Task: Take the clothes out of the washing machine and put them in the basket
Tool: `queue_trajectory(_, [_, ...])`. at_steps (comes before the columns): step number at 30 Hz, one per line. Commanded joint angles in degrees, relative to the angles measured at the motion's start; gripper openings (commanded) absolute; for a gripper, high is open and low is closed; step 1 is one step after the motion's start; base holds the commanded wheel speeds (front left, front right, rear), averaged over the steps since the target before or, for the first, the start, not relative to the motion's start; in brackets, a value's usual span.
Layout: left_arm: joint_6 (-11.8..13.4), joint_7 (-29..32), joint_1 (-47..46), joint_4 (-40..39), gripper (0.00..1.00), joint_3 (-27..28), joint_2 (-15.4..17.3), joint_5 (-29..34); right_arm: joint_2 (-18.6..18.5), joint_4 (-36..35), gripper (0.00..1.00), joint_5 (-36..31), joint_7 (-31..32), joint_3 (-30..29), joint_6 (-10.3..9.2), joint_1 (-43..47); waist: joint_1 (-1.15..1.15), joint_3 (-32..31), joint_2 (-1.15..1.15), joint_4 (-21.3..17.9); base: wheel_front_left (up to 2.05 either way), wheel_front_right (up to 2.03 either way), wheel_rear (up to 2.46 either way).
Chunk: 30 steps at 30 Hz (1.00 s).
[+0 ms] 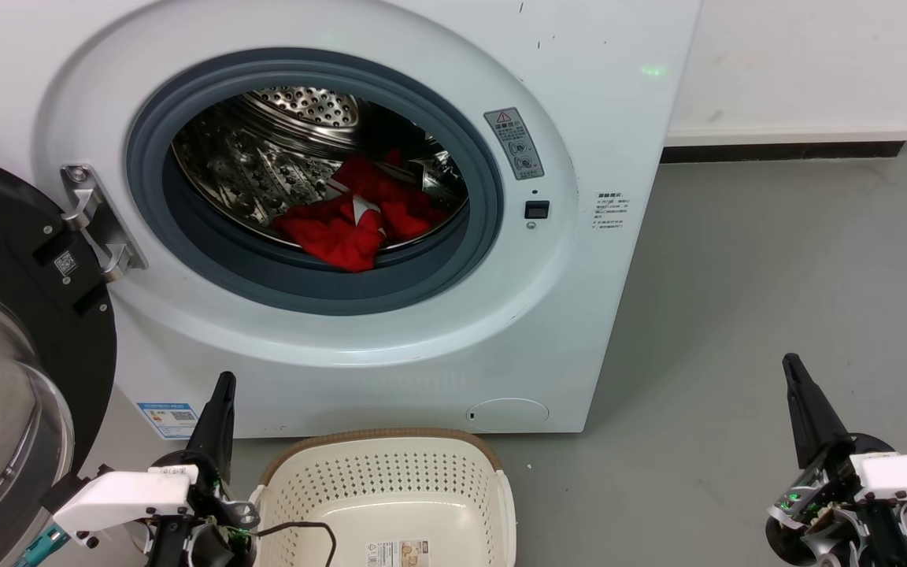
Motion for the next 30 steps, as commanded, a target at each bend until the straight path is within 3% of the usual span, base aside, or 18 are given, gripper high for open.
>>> queue_trajectory(1, [-0.11,0.19,-0.28,-0.06,0.0,0.18,-0.11,-0.08,0.23,0.1,0.0,-0.26,0.12,0.02,-0.02,-0.79,0.0,0.0,0.0,0.0,0.0,0.0,0.0])
queue_trajectory(15, [-0.11,0.19,-0.28,-0.06,0.0,0.18,-0.11,-0.08,0.23,0.09,0.0,-0.26,0.12,0.02,-0.02,-0.79,0.0,0.0,0.0,0.0,0.0,0.0,0.0])
queue_trajectory(16, [0.01,-0.03,0.06,0.17,1.0,-0.05,0.0,0.01,0.0,0.13,1.0,0.01,-0.02,0.01,0.0,0.09,0.0,0.0,0.0,0.0,0.0,0.0,0.0])
queue_trajectory(30, [0.02,-3.78,-0.24,-1.97,1.0,-3.3,-0.02,2.34,0.03,-2.13,1.0,-4.16,-3.76,1.8,-0.01,1.56,0.0,0.07,0.0,0.1,0.0,0.0,0.0])
